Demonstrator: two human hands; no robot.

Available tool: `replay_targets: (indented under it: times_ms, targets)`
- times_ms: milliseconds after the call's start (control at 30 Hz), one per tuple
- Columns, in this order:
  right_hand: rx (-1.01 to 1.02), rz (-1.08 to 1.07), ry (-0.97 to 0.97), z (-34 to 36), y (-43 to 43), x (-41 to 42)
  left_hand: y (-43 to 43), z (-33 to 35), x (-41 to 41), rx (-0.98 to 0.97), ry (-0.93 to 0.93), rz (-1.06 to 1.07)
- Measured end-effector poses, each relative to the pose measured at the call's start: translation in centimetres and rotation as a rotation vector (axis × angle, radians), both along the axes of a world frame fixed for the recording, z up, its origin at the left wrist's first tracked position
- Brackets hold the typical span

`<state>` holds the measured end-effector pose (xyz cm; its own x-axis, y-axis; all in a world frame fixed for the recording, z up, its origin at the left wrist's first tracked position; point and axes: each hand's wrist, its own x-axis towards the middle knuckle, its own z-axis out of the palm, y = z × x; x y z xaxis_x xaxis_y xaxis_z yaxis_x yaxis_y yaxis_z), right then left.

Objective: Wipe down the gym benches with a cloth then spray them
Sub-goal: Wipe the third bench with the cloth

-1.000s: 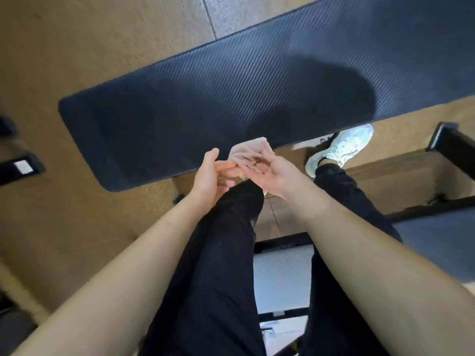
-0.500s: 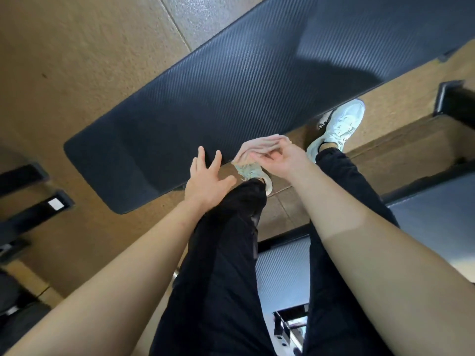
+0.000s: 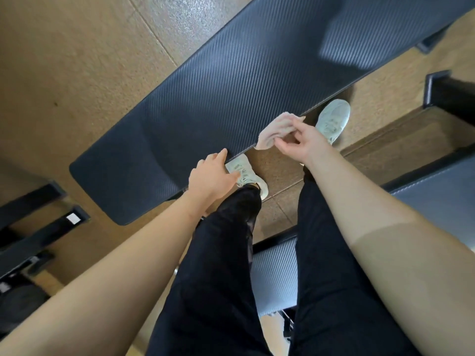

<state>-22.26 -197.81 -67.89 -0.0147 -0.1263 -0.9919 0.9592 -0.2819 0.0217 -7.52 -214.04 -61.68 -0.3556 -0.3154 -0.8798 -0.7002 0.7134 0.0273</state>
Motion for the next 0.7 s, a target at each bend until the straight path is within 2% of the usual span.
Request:
replay_targets:
  times_ms: [167, 333, 500, 700]
  targets:
    - [-0.142, 0.004, -0.054, 0.0, 3.0, -2.1, 2.8, -0.5, -4.8, 0.059, 0.186, -0.086]
    - [-0.177, -0.230, -0.091, 0.0, 4.5, -3.2, 4.1, -1.4, -9.2, 0.055, 0.278, -0.159]
    - [-0.190, -0.424, -0.064, -0.5, 7.0, -5.3, 4.7, -2.5, -12.8, 0.051, 0.285, -0.290]
    - [-0.129, -0.477, -0.015, -0.8, 7.9, -7.7, 6.5, -3.1, -17.2, 0.048, 0.262, -0.314]
